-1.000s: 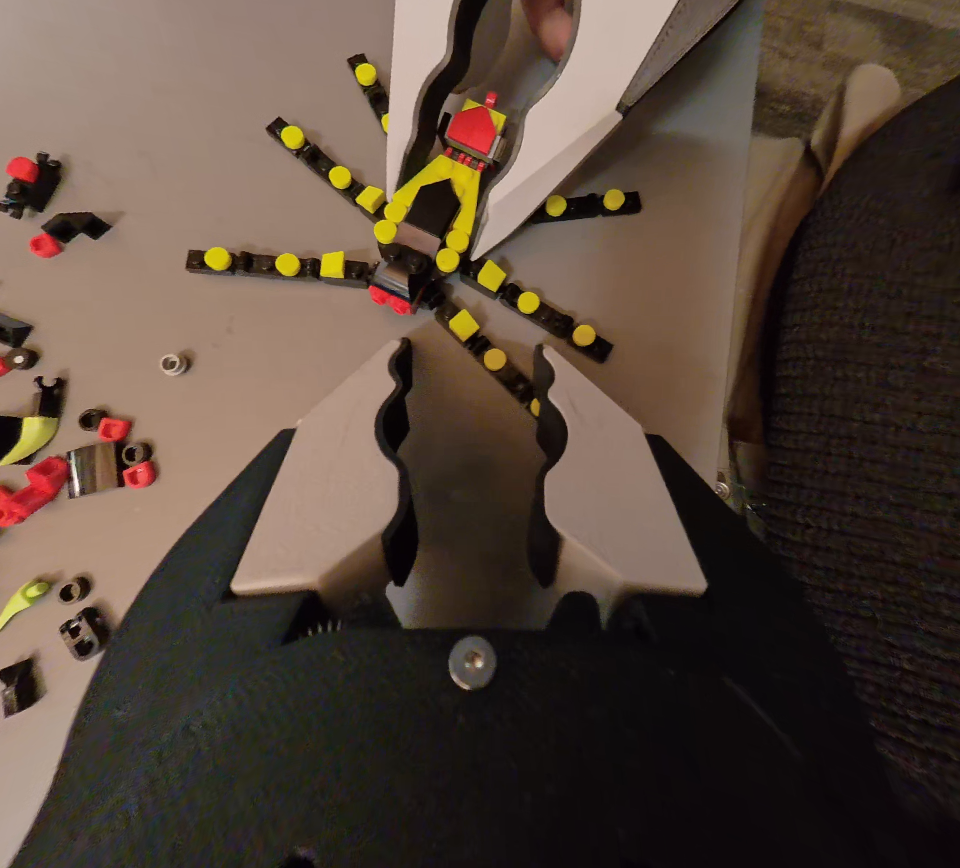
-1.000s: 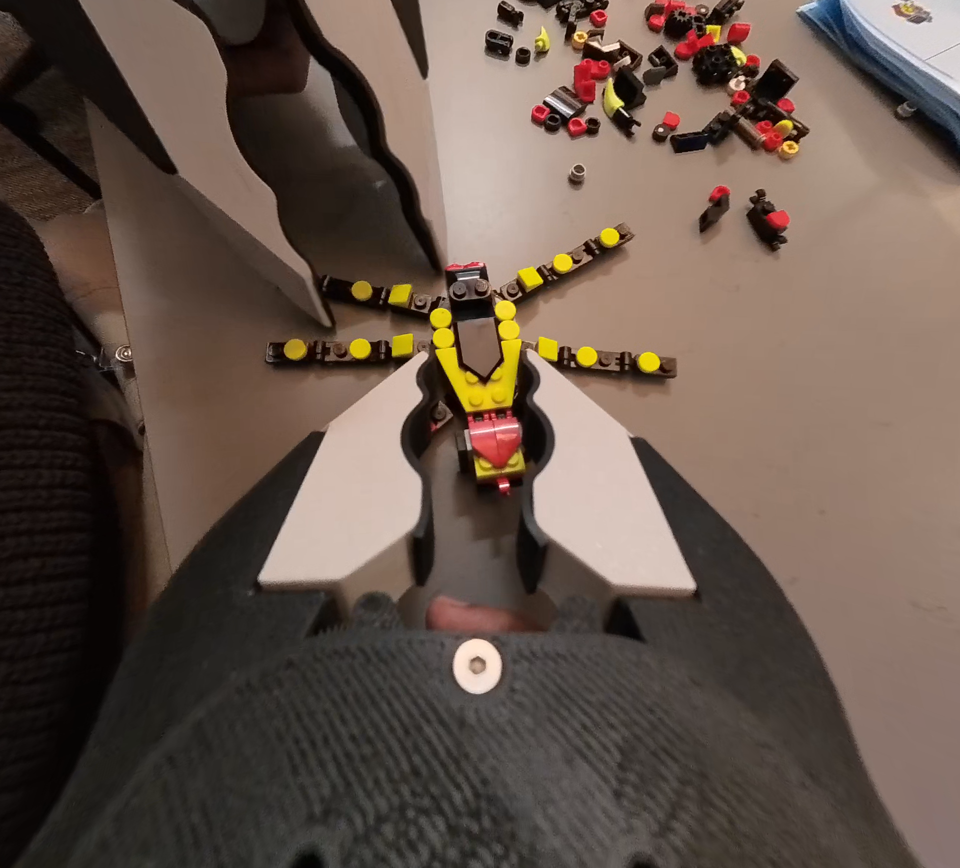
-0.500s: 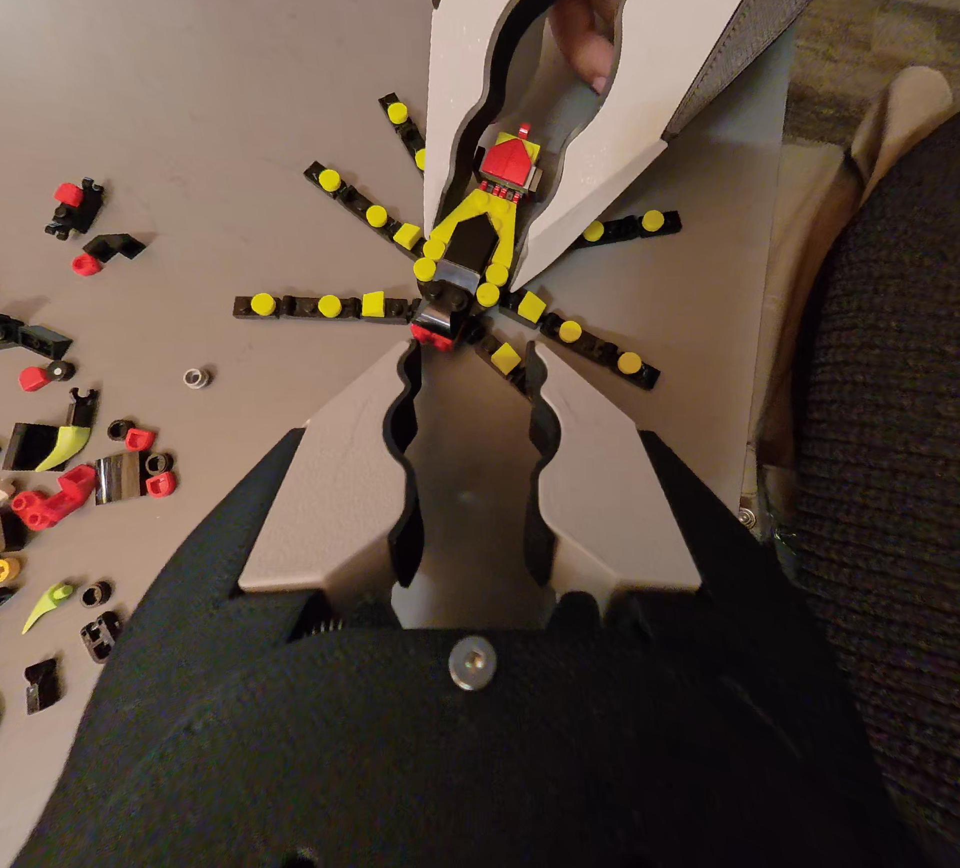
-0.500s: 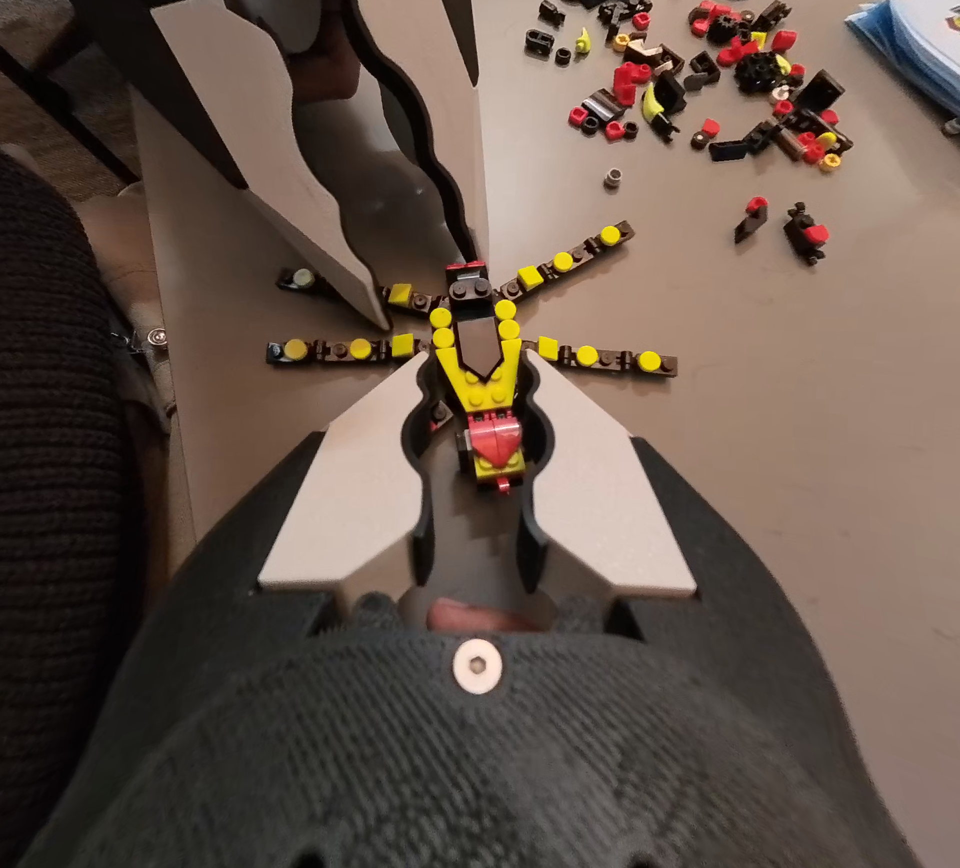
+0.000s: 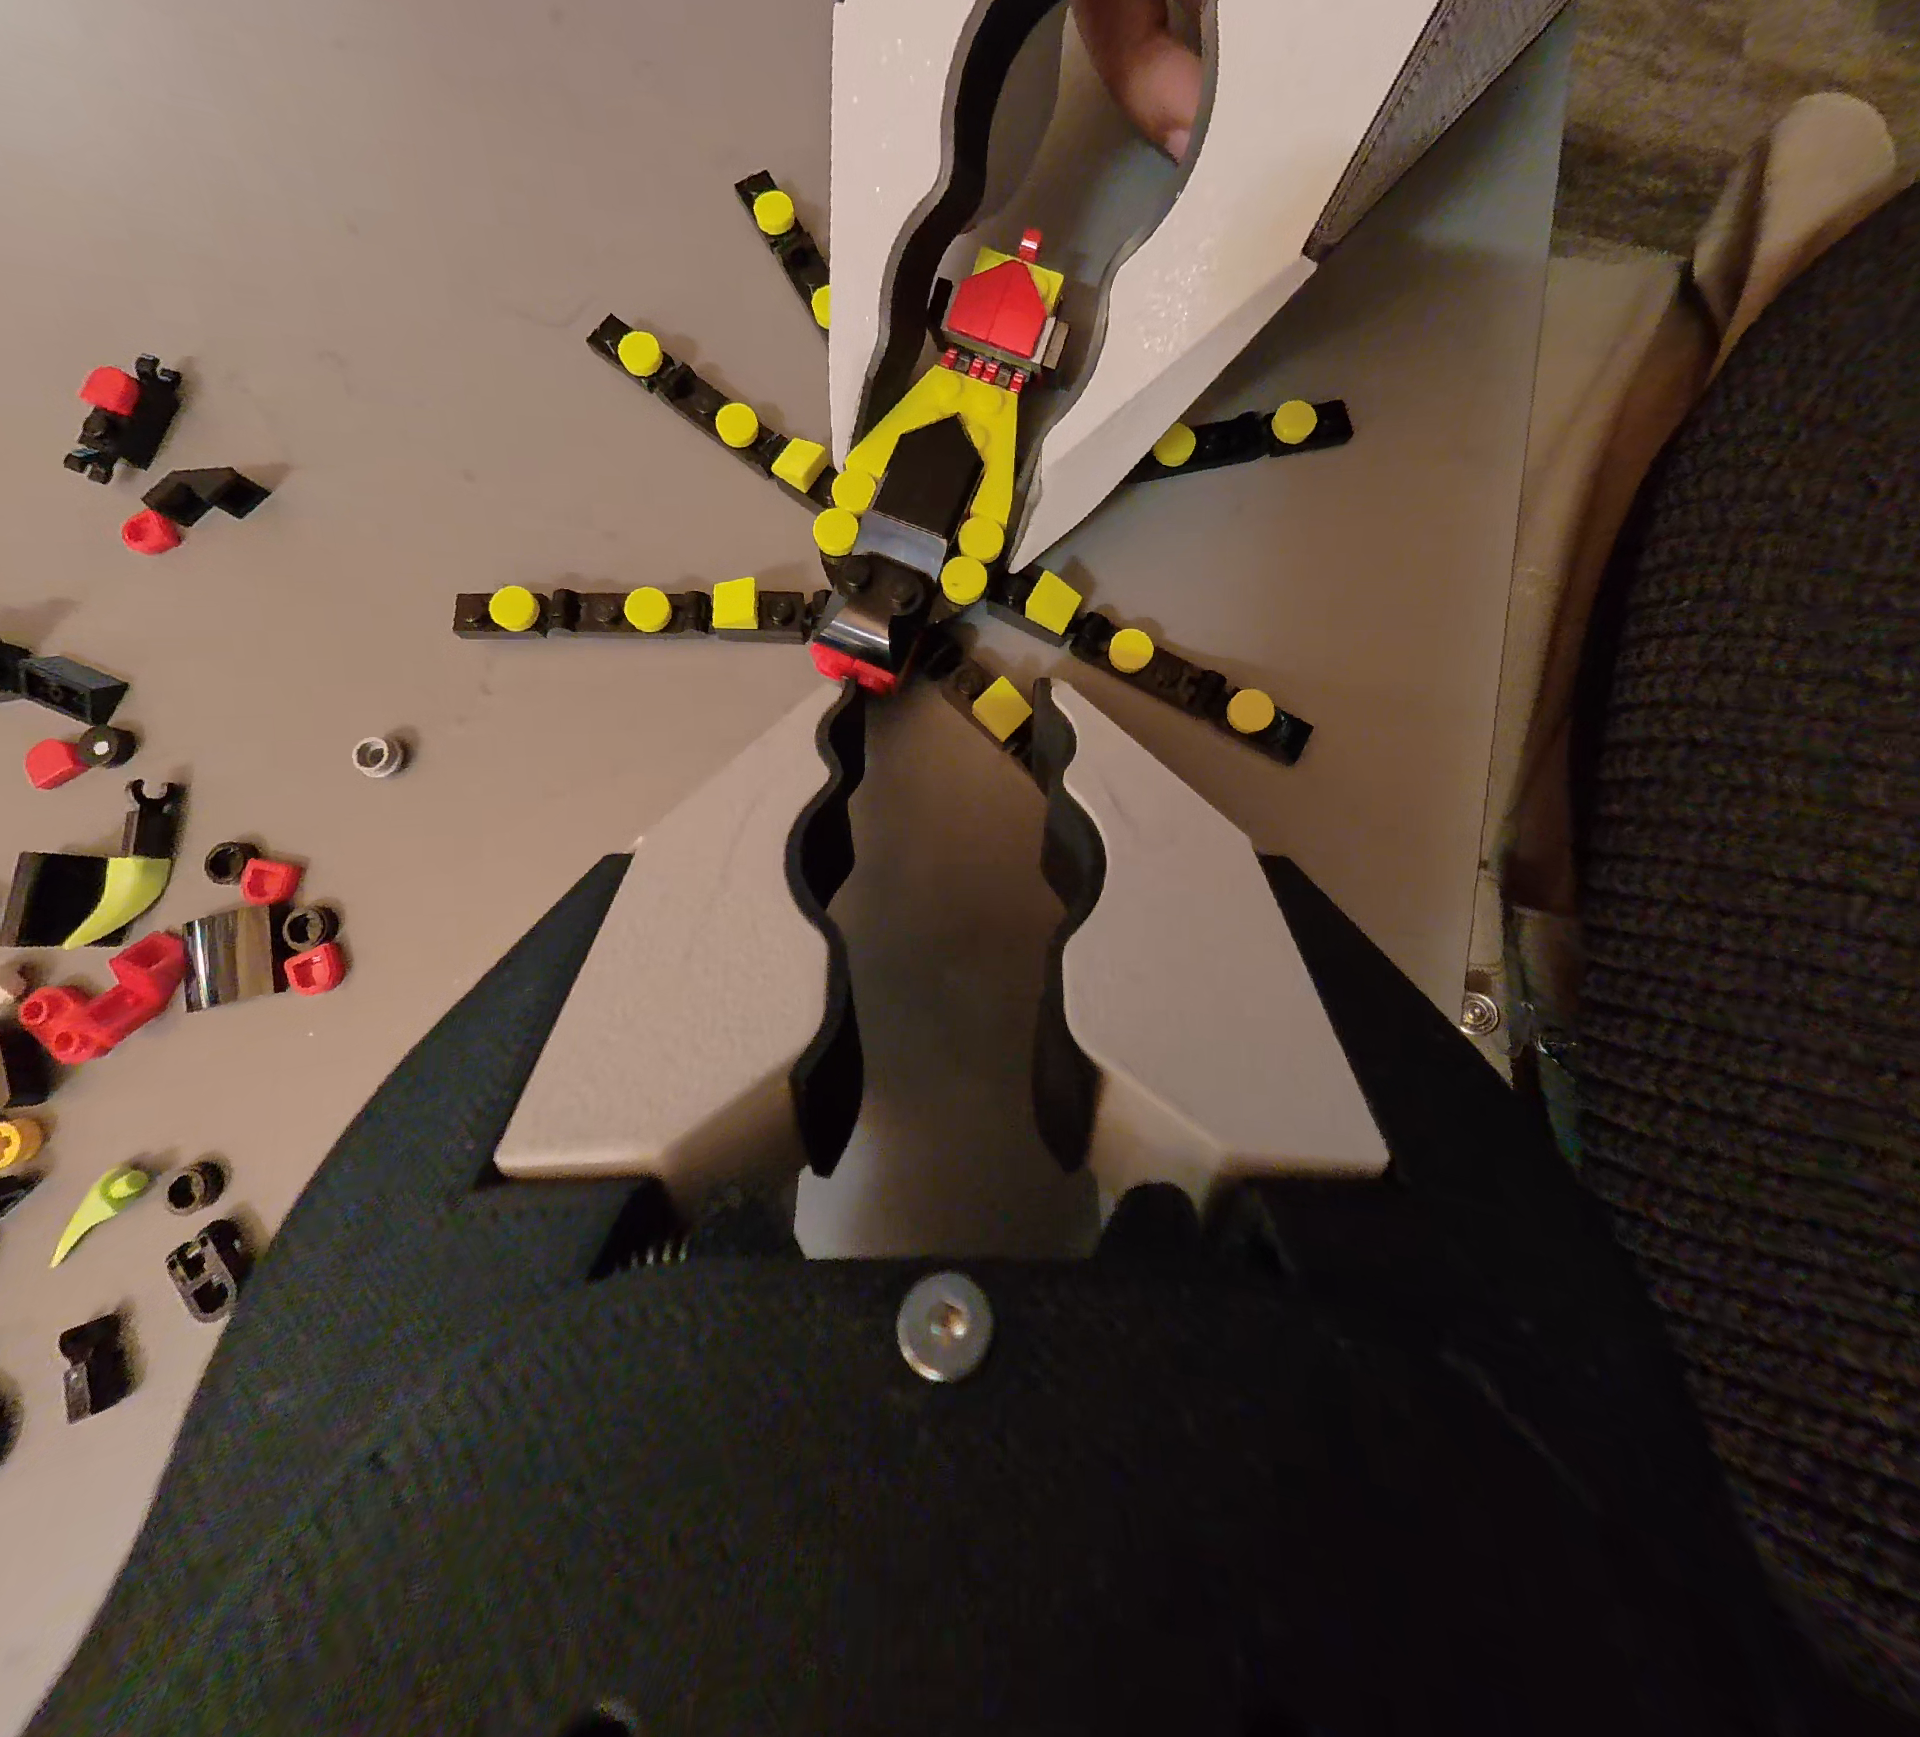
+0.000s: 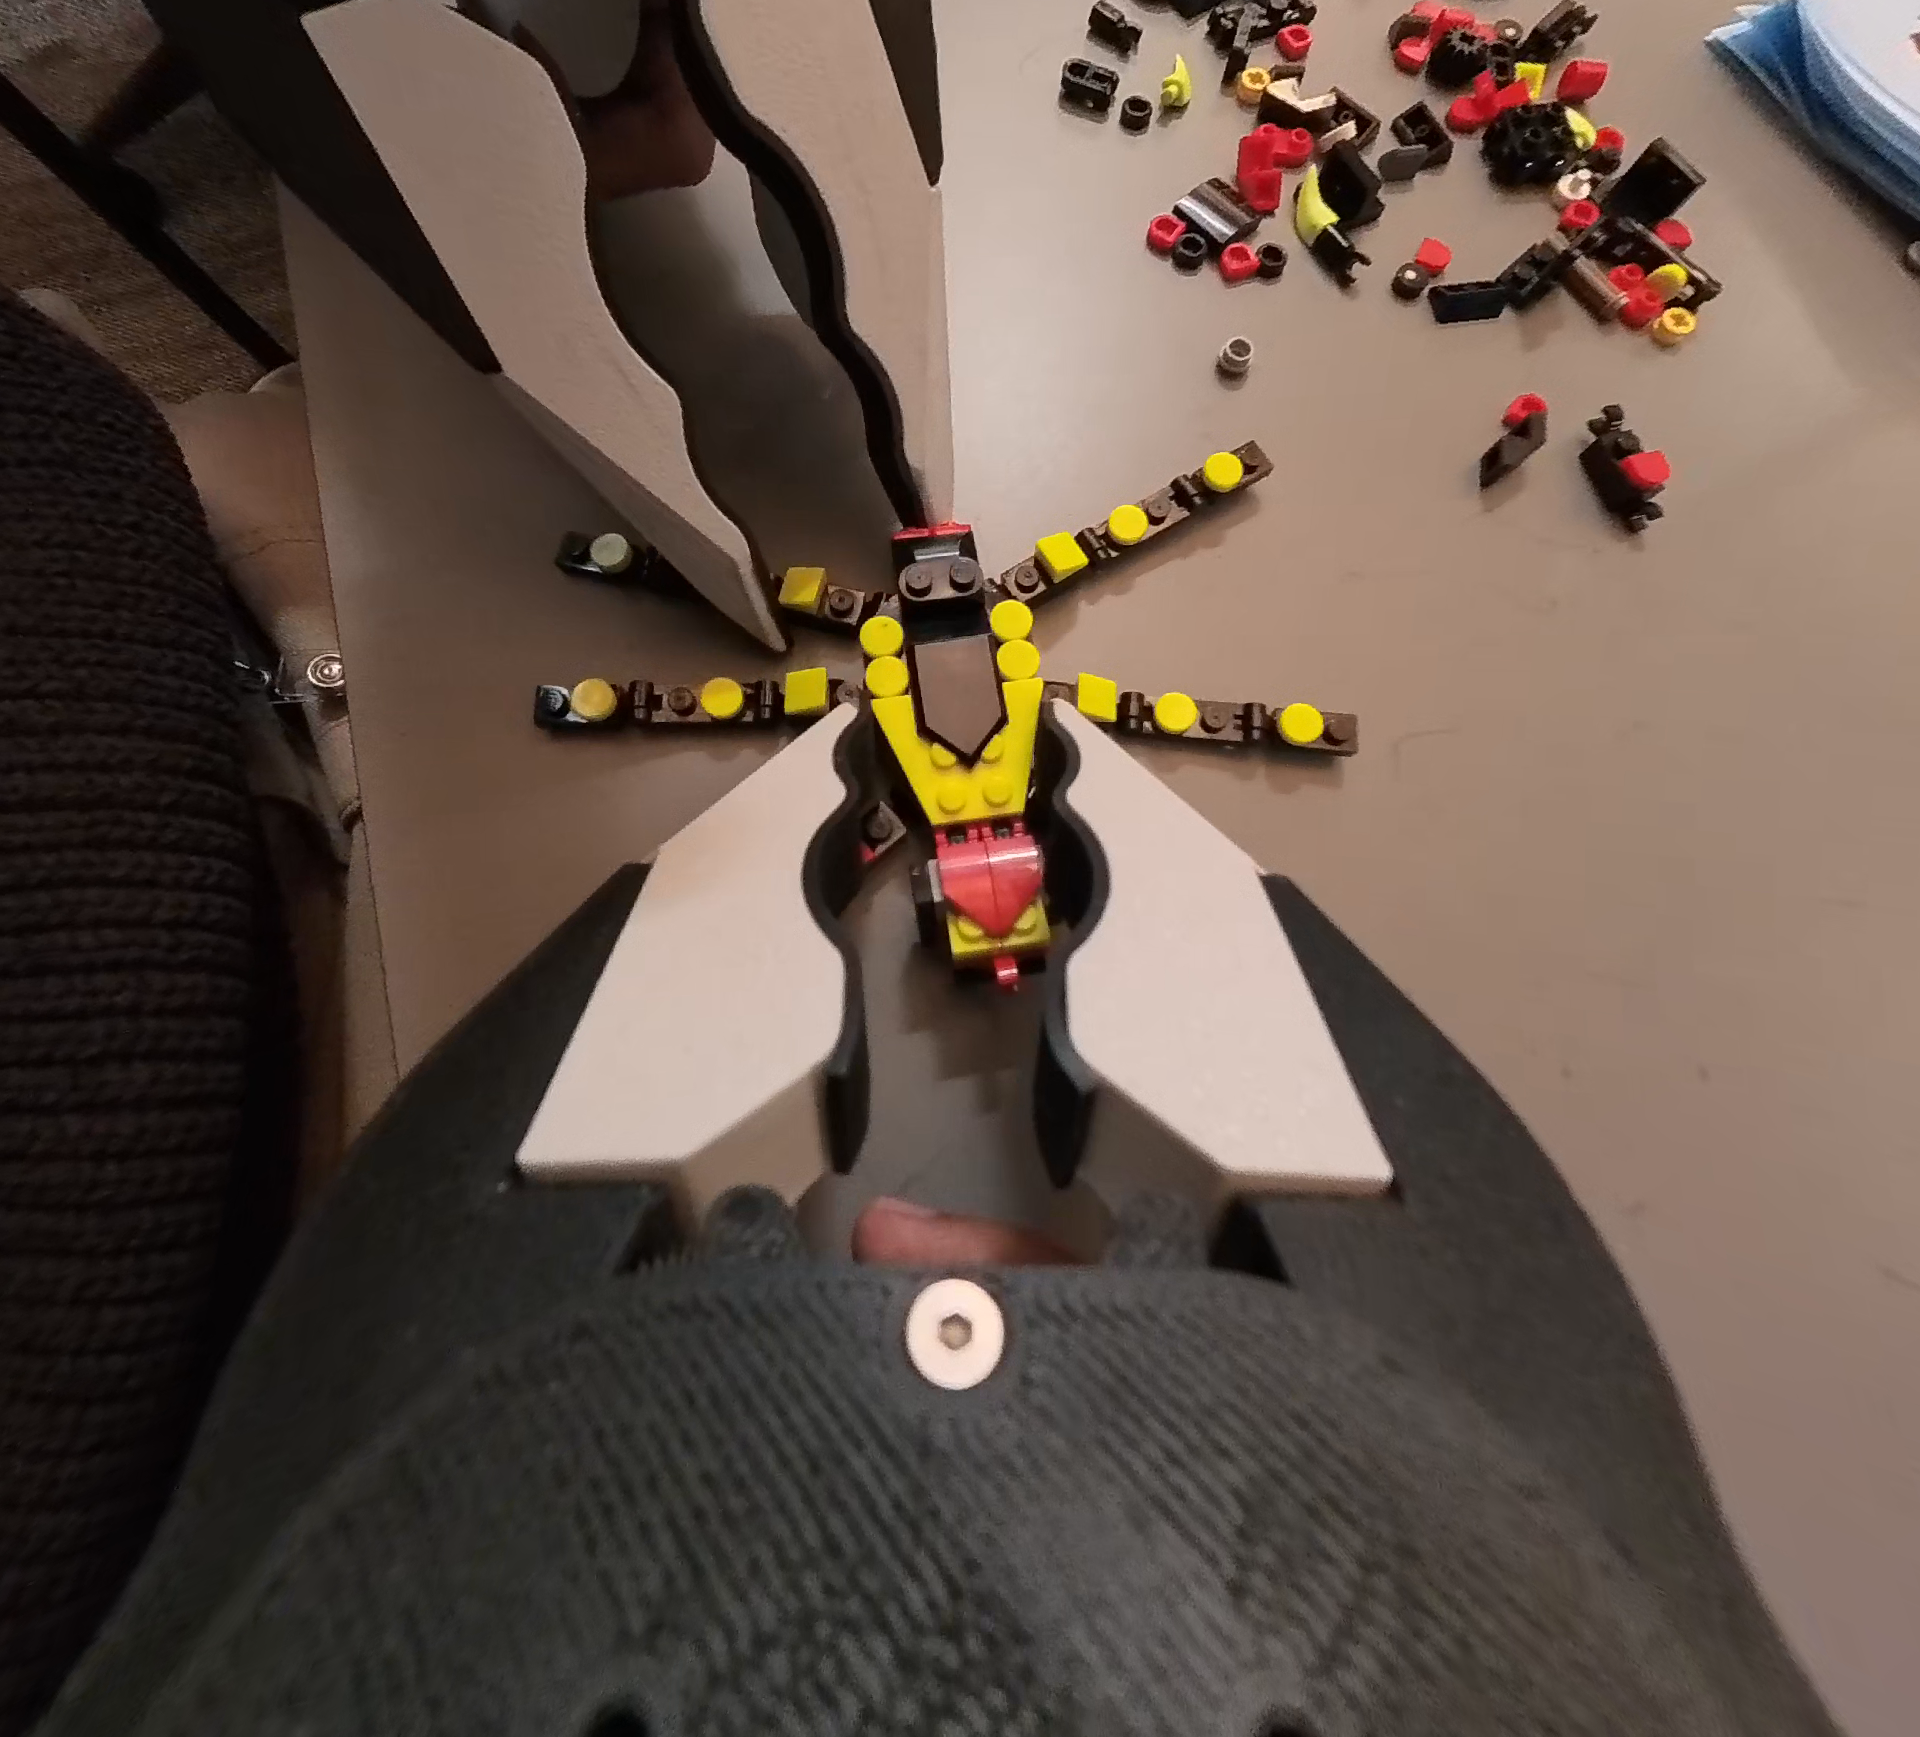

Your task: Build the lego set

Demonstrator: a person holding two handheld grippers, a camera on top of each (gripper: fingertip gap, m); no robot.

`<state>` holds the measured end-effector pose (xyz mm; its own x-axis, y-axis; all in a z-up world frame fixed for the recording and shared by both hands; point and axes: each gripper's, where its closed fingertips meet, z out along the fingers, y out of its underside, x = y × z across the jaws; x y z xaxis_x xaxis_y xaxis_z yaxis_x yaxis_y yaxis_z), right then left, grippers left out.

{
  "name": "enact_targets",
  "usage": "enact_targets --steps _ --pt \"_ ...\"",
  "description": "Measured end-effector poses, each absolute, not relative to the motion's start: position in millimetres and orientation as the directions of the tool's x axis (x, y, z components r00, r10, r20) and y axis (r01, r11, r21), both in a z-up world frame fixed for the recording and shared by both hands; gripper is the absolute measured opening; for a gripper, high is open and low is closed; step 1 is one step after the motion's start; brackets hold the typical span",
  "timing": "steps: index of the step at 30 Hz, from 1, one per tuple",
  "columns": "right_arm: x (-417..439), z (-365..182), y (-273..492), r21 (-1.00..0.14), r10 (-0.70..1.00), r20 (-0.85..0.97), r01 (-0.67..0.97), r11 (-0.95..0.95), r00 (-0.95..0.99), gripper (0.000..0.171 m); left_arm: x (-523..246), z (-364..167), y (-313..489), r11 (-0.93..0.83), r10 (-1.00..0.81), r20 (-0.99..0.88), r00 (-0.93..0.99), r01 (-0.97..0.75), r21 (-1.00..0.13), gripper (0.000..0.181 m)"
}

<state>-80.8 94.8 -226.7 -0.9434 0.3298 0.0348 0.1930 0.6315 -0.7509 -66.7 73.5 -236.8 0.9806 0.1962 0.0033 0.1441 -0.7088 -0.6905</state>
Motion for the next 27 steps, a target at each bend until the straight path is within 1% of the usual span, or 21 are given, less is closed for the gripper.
enact_targets --steps 27 --pt "-79.4 -227.3 94.5 -0.751 0.321 0.026 0.193 0.631 -0.947 0.029 -65.0 -237.2 73.1 -0.710 0.181 0.020 0.983 0.145 -0.689 0.031"
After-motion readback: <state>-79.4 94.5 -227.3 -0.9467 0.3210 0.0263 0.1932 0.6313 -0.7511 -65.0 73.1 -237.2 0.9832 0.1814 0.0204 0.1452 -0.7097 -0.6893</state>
